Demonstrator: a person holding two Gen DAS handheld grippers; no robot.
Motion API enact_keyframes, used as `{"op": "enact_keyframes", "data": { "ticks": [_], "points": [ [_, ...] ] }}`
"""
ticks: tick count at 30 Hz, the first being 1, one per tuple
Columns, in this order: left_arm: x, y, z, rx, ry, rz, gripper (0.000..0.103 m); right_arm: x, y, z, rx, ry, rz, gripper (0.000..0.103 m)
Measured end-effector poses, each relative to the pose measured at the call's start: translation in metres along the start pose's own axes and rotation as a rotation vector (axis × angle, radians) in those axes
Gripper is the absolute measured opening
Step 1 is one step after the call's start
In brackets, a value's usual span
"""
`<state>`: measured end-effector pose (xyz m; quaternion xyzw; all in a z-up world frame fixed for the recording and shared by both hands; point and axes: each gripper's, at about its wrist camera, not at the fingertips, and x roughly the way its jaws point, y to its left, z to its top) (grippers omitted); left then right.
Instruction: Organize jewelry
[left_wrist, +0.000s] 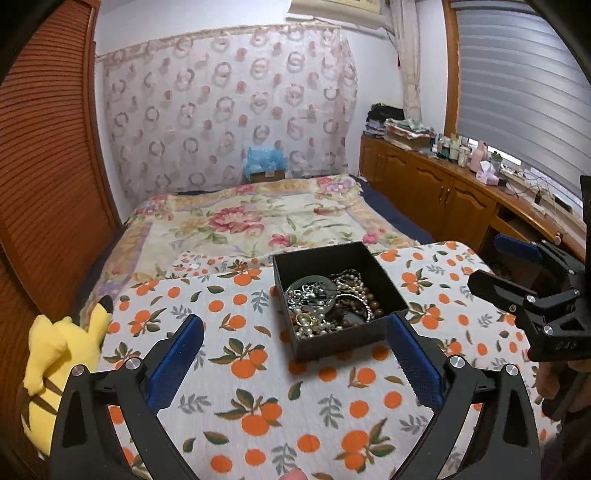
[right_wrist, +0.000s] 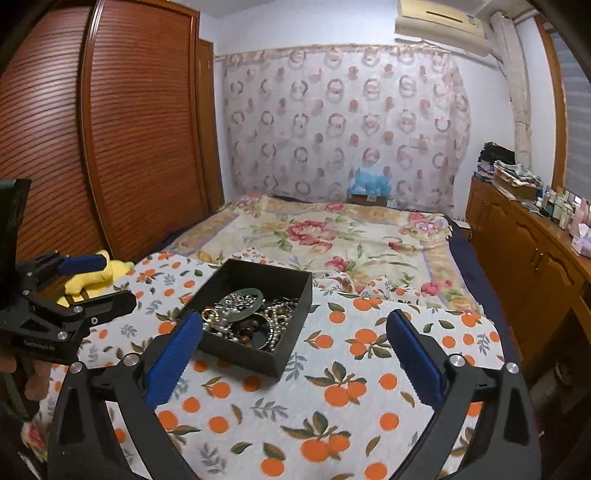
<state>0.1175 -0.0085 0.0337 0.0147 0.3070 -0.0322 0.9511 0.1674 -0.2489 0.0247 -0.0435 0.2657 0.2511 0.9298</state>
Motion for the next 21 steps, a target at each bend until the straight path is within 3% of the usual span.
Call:
{"op": "enact_keyframes", "data": {
  "ticks": [13,21],
  "points": [
    [-0.057,0.003,-0.019,-0.054,-0.079,0.057,0.095,-0.064,0.02,-0.011,0.079,-0.115,-0.077,0.1],
    [-0.065,0.004,-0.033,-0.06,-0.074,0.057,0.095,-0.071,0.027,-0.023,0.089,-0.116,-0.085,0.1]
  ]
}}
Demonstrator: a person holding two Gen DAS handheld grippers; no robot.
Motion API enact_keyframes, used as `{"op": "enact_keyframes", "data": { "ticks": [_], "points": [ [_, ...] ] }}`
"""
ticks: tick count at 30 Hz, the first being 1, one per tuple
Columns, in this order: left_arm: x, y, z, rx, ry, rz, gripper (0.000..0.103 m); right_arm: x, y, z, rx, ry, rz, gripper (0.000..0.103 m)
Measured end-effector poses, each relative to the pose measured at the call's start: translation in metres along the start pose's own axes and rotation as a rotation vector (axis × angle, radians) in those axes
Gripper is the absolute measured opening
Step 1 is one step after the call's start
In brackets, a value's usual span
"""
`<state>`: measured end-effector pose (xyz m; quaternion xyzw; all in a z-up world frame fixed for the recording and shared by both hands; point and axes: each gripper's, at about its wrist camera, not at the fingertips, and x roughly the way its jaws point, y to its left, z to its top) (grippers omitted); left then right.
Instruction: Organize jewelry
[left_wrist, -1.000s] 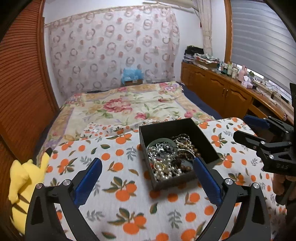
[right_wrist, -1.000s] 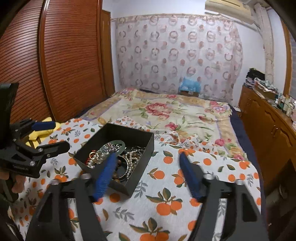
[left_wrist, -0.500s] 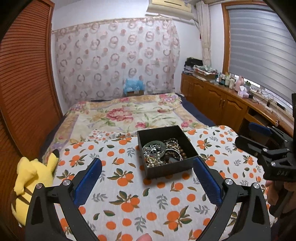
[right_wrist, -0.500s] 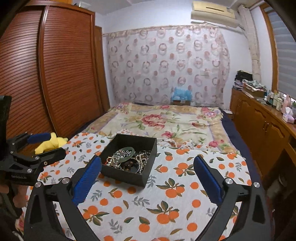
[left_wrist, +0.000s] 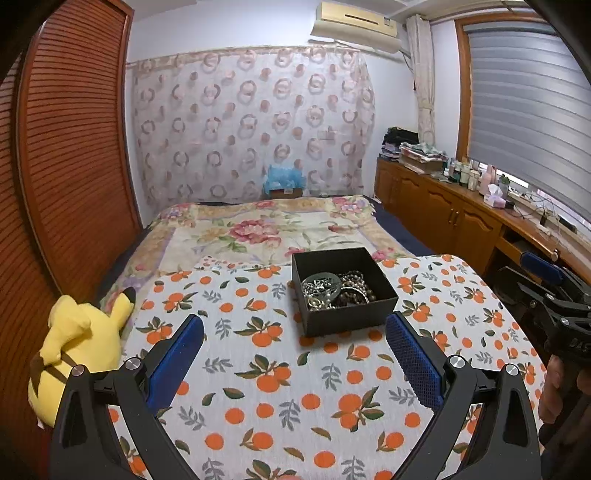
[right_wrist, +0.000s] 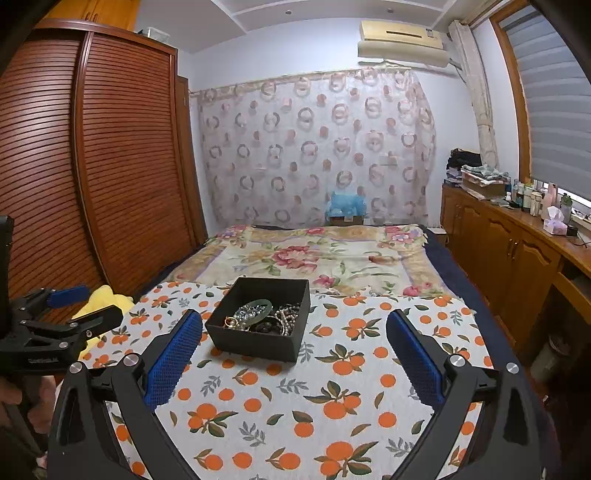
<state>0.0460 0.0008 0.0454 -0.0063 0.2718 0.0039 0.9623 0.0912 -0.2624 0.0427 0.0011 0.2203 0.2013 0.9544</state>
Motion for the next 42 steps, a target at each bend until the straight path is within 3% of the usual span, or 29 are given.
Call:
{"op": "enact_keyframes", "data": {
  "ticks": [42],
  "points": [
    [-0.01,-0.007,-0.002,-0.013,-0.009,-0.024,0.095,0.005,0.001,-0.013,0.007,0.016,-0.001,0.1]
  ]
}}
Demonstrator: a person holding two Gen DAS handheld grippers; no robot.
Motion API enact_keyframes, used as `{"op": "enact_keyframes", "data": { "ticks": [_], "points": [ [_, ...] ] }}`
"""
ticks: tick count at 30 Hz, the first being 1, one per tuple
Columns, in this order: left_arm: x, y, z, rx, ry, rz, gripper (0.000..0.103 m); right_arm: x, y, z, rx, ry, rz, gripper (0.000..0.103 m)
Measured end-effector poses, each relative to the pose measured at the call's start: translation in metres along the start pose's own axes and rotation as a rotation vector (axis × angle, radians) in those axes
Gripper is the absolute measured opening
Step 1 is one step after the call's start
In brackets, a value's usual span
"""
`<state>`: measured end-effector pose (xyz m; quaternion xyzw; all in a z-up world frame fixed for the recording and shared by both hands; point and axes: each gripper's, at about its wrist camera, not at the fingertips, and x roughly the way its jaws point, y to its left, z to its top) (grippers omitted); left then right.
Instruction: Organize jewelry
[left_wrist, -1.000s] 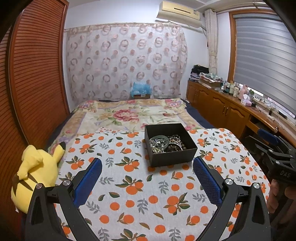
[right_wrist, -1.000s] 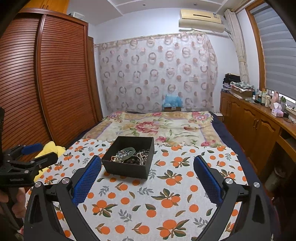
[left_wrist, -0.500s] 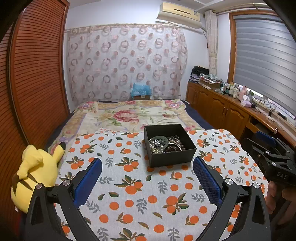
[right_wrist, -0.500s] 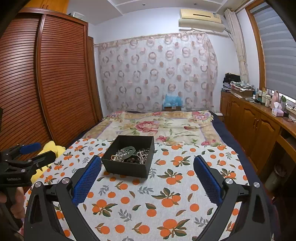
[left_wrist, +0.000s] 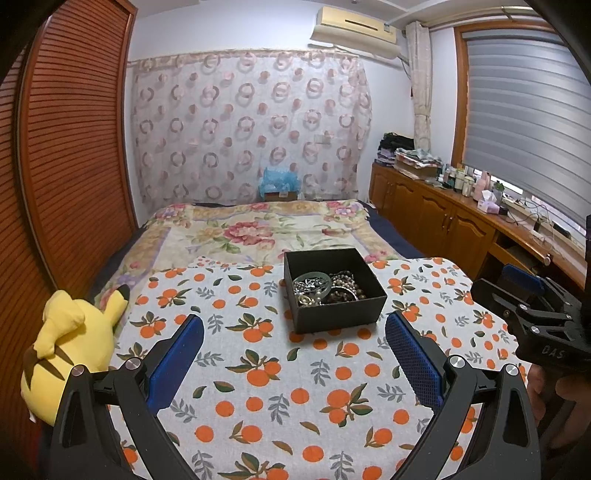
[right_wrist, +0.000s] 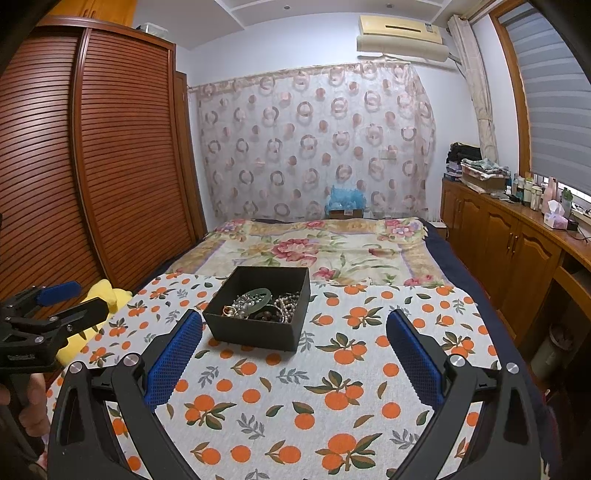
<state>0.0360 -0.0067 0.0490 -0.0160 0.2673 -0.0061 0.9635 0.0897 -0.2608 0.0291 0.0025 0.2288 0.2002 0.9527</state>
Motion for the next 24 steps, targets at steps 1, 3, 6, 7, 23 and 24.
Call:
{"op": "enact_keyframes", "data": {
  "ticks": [1,3,6,7,23,24],
  "points": [
    [0.0,-0.0006,0.0001,0.0,0.0,0.0,0.095,-0.0001,0.0,0.001,0.001,-0.001,0.0,0.1],
    [0.0,-0.0001,-0.0003,0.0,-0.001,0.001,0.095,0.0001,0.0001,0.0001,0.001,0.0,0.0,0.1],
    [0.0001,0.0,-0.0006,0.0,-0.001,0.001,0.095,-0.0002,-0.0001,0.0012,0.001,0.0,0.0,0.1],
    [0.0001,-0.0006,-0.0006,0.0,-0.001,0.001,0.095,0.0,-0.0001,0.0008,0.001,0.001,0.001,0.1],
    [-0.0008,-0.0005,0.0014,-0.004,0.001,0.002,0.095,-0.0008,-0.0004,0.0021,0.002,0.001,0.001,0.1],
    [-0.0007,-0.0004,0.0013,-0.004,0.001,0.003,0.095,-0.0006,-0.0004,0.0012,0.002,0.002,0.001,0.1]
  ]
}}
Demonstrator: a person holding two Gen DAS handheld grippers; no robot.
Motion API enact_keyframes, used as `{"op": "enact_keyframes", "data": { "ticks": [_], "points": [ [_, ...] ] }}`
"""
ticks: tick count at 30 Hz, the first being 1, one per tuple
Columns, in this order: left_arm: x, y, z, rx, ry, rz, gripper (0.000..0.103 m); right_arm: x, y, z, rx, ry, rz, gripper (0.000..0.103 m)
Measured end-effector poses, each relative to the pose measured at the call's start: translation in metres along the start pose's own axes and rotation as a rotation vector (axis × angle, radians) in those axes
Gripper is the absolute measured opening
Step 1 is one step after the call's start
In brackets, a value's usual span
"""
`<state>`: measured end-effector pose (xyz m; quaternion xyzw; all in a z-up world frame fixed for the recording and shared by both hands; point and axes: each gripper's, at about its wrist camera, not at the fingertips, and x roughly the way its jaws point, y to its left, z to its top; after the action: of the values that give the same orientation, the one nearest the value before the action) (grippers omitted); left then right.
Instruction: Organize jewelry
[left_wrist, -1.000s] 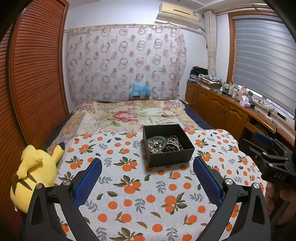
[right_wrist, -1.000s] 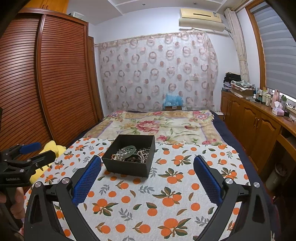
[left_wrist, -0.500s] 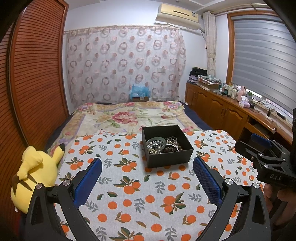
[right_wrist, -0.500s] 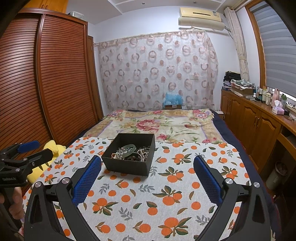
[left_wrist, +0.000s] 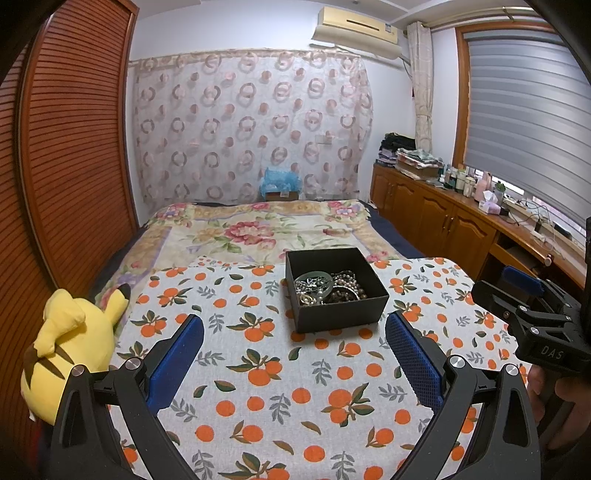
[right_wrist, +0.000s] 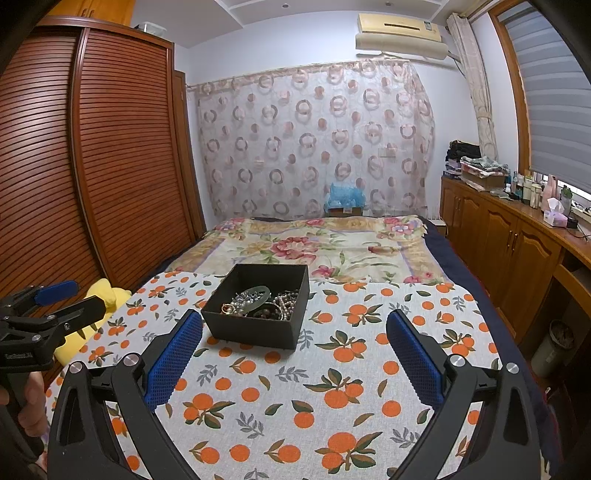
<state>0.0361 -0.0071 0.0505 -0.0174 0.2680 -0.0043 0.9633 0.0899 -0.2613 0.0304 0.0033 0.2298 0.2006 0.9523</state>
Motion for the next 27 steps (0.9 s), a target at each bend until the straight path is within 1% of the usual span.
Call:
{"op": "enact_keyframes", "data": {
  "ticks": [9,18,27],
  "points": [
    [0.0,0.0,0.0,-0.001,-0.001,-0.002,0.095,-0.001,0.0,0.002,0.0,-0.001,0.0,0.1],
    [0.0,0.001,0.0,-0.001,-0.003,-0.003,0.095,0.001,0.003,-0.009,-0.002,-0.006,-0.003,0.1],
    [0.0,0.001,0.0,0.0,-0.003,-0.003,0.095,0.001,0.002,-0.008,-0.001,-0.005,-0.003,0.1]
  ]
}}
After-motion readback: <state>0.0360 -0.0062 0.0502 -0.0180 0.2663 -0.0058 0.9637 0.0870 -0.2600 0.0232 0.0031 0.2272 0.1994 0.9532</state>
